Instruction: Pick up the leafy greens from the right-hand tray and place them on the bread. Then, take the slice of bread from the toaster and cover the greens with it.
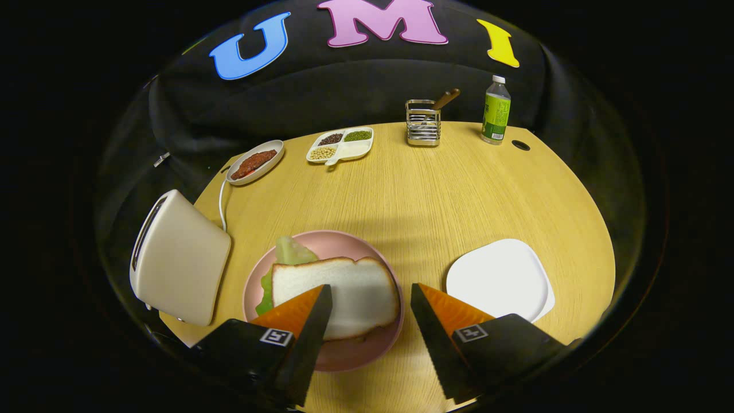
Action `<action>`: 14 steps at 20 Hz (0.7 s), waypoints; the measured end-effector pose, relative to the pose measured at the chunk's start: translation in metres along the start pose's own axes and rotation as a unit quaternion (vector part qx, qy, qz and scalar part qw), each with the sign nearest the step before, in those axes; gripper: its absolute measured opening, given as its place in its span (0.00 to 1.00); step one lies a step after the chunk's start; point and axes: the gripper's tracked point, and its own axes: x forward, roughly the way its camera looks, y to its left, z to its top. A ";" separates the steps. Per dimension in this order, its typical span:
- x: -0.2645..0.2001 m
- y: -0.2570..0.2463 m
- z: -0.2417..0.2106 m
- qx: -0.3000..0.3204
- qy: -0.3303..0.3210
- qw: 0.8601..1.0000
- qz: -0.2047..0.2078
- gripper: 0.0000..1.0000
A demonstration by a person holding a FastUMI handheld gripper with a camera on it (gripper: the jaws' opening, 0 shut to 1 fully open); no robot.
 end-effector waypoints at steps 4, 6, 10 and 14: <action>-0.021 0.000 0.015 0.012 -0.025 1.000 -0.003 0.99; -0.036 -0.005 0.028 0.011 -0.044 0.999 -0.013 0.99; -0.073 -0.012 0.059 0.001 -0.089 0.996 -0.028 0.99; -0.120 -0.011 0.094 -0.029 -0.137 0.990 -0.030 0.99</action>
